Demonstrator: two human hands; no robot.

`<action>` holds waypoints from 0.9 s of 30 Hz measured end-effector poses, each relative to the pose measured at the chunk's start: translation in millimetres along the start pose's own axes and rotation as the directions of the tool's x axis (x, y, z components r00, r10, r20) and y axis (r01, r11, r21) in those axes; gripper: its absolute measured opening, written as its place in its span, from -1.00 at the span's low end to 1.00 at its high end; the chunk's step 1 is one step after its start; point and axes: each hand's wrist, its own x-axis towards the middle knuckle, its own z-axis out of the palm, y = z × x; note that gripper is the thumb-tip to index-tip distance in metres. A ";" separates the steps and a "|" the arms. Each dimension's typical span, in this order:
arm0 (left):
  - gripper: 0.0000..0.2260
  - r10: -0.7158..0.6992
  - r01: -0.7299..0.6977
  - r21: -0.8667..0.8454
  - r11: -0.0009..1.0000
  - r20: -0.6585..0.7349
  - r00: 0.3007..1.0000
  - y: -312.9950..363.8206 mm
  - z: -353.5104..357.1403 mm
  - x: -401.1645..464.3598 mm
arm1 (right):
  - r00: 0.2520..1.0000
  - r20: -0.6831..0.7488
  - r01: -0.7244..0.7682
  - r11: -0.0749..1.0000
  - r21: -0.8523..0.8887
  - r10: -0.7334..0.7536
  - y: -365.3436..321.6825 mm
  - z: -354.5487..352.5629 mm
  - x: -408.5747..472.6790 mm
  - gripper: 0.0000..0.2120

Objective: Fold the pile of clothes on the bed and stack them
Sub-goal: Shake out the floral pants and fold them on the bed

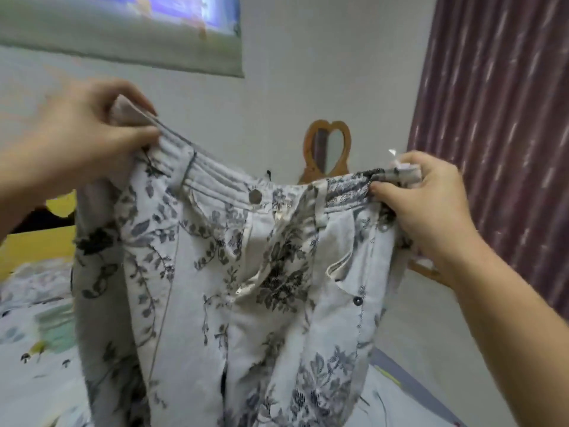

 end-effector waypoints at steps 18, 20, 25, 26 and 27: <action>-0.85 -0.367 0.365 0.099 0.926 0.469 0.804 -34.4 298.4 -129.3 | 0.834 0.193 -0.455 0.842 -0.290 0.518 243.2 7.2 -105.7 -0.82; -0.91 -0.394 0.400 0.099 0.911 0.494 0.775 -33.8 333.8 -135.9 | 0.807 0.203 -0.489 0.820 -0.298 0.555 275.4 0.7 -105.3 -0.81; -0.89 -0.426 0.461 0.013 0.887 0.406 0.809 -18.4 427.3 -139.3 | 0.787 0.168 -0.524 0.787 -0.326 0.594 355.7 -20.4 -90.1 -0.80; -0.89 -0.426 0.470 -0.021 0.883 0.386 0.818 -14.0 446.6 -137.0 | 0.795 0.146 -0.522 0.787 -0.328 0.588 372.0 -24.3 -84.6 -0.79; -0.89 -0.423 0.474 -0.050 0.879 0.377 0.824 -10.3 468.1 -135.5 | 0.798 0.123 -0.528 0.783 -0.329 0.590 390.5 -27.7 -79.8 -0.77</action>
